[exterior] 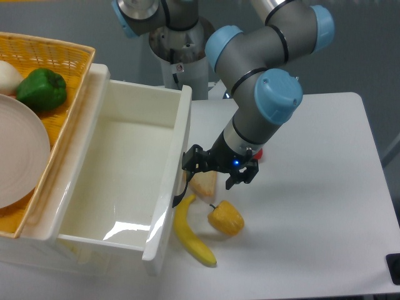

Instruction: Slide open the top white drawer

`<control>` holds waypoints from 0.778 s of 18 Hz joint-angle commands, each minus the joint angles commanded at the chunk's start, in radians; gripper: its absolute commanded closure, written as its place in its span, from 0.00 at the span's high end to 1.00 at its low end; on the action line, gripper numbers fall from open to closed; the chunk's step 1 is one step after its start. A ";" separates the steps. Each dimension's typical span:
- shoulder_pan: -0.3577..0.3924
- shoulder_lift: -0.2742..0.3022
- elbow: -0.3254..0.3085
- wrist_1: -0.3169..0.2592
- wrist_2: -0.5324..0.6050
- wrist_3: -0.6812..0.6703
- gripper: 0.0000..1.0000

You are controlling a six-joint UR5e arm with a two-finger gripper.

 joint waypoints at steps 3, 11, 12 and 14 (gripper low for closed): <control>0.020 0.003 0.002 0.008 0.000 0.008 1.00; 0.040 0.006 -0.003 0.091 0.115 0.194 1.00; 0.054 0.005 -0.003 0.092 0.123 0.210 1.00; 0.090 0.005 -0.003 0.097 0.126 0.222 1.00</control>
